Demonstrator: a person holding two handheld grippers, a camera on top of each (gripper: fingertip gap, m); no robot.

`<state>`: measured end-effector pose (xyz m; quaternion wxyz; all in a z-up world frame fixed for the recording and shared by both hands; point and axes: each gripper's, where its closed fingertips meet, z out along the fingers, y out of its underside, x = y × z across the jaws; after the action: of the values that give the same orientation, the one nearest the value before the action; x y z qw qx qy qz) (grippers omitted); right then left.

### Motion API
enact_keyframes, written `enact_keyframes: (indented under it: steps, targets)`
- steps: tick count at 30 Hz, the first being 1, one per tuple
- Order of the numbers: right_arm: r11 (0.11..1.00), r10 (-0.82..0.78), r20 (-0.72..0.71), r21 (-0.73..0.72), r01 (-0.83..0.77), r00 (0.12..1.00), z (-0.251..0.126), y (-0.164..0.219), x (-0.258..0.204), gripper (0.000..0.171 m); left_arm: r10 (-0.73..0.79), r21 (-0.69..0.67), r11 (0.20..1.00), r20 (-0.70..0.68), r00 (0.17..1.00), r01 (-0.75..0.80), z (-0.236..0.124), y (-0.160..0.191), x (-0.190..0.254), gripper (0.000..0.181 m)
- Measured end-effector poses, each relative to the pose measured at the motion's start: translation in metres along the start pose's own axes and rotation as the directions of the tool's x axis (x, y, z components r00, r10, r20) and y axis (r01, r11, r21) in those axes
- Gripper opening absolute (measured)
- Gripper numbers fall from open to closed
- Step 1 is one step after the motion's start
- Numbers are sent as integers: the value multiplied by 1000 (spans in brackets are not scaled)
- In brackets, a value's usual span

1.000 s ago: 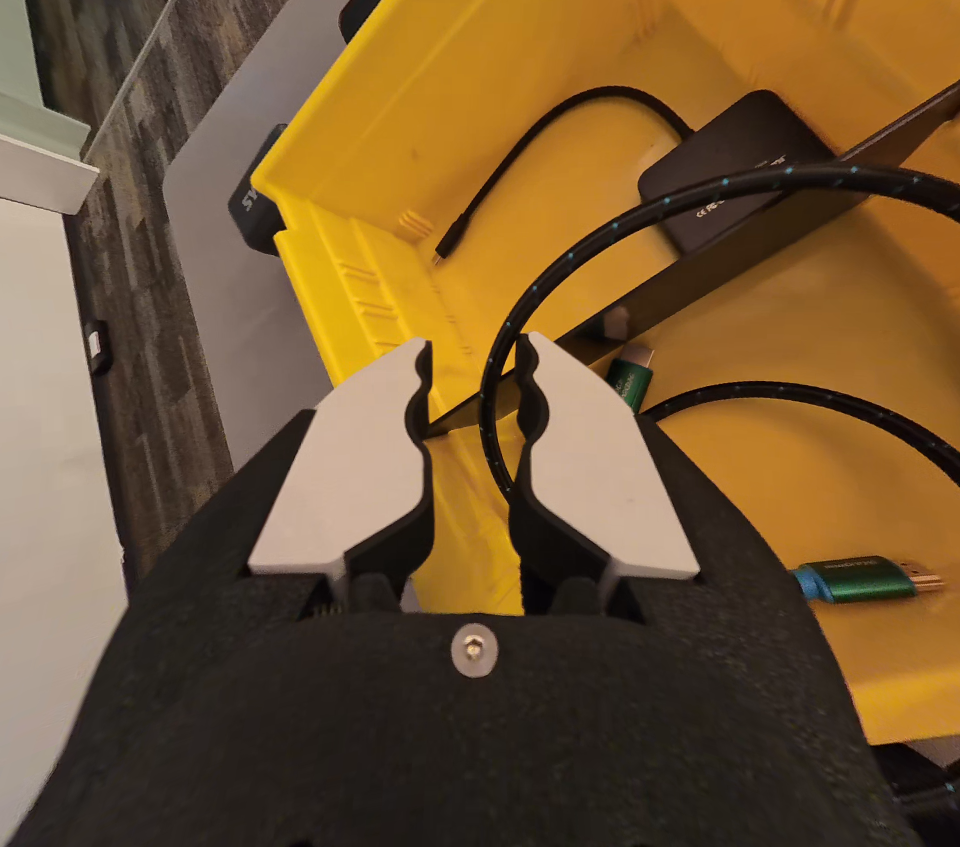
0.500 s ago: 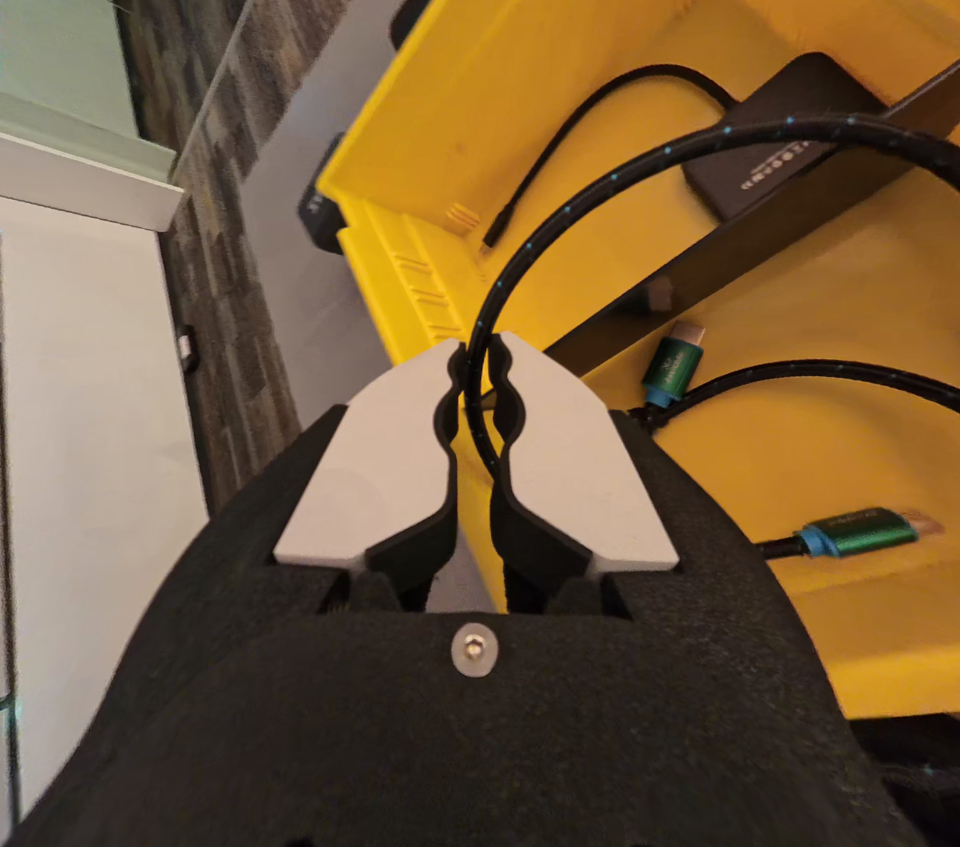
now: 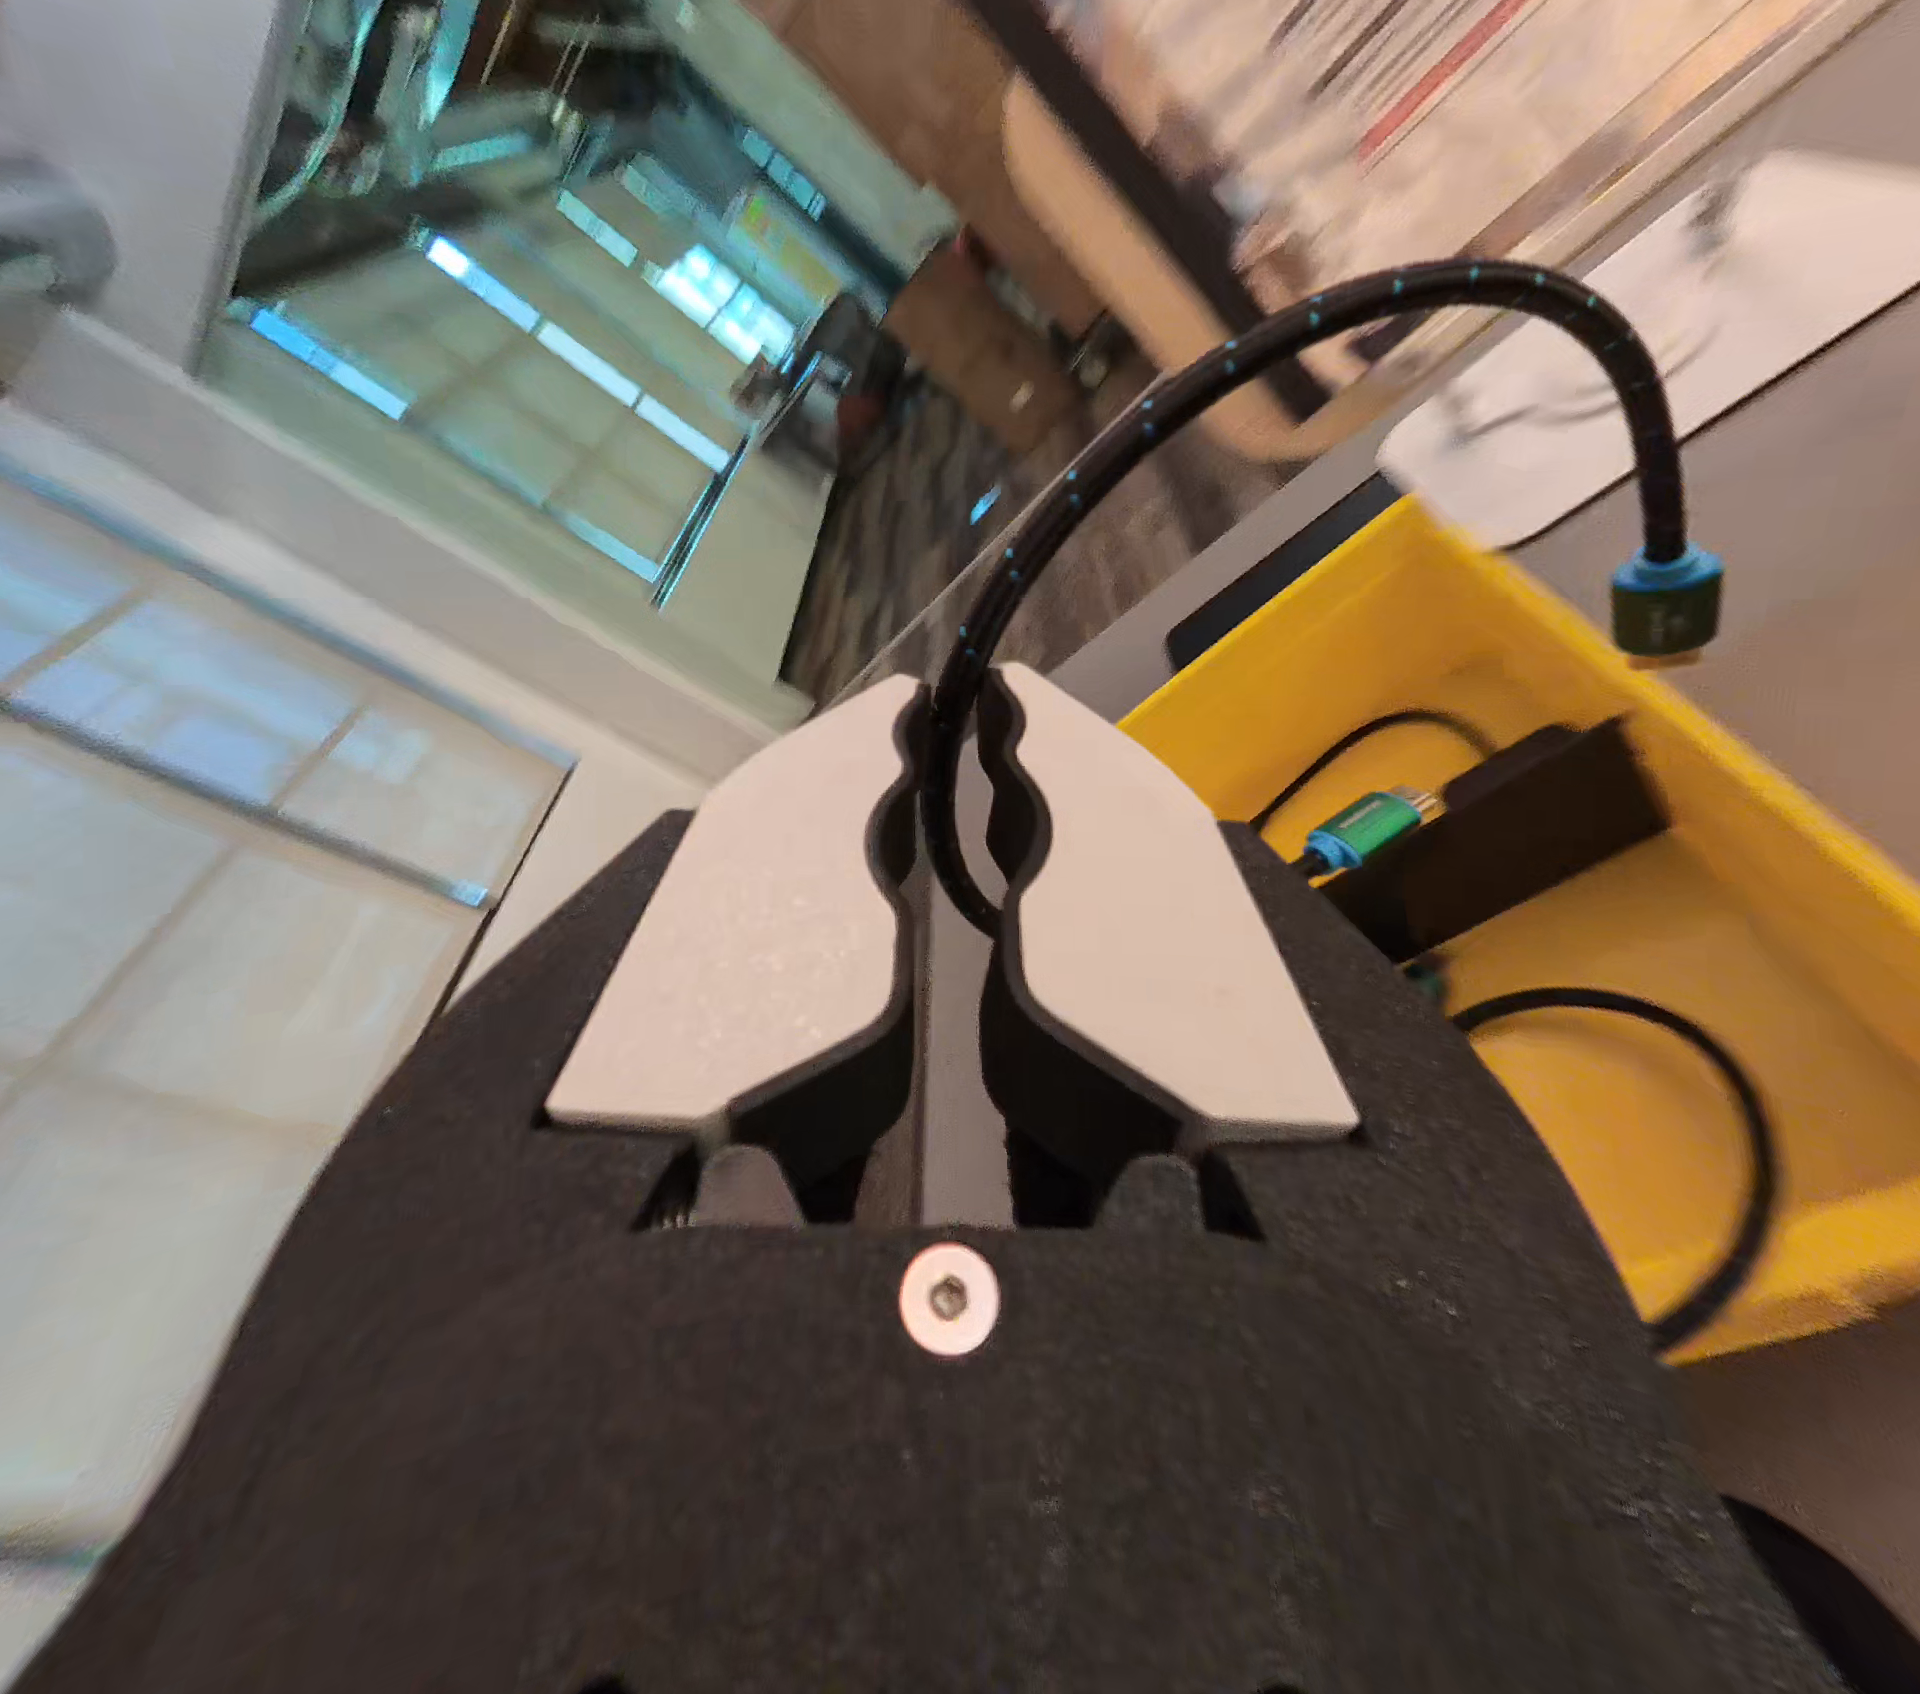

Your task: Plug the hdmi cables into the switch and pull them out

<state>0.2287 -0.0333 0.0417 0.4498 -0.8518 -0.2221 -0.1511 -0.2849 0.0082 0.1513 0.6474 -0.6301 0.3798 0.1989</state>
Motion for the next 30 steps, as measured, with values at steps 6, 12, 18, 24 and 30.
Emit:
enact_keyframes:
  steps: [6,12,18,24,30]
  targets:
    - [1000,-11,15,-16,11,1000,3,2,-4,34,-1,200,973,-503,864,117,-37,-68,101,7]
    - [998,-42,41,-51,44,998,10,5,-12,34,78,51,997,-786,613,-62,-5,-62,238,7]
    - [996,-46,52,-71,49,998,15,9,-14,34,86,-80,954,-852,517,-290,41,-11,327,7]
    - [994,-49,66,-92,55,997,21,13,-16,35,122,-129,905,-834,538,-406,60,20,352,7]
    - [990,-61,77,-121,70,995,27,20,-17,35,20,-261,910,-746,665,-321,82,17,324,20]
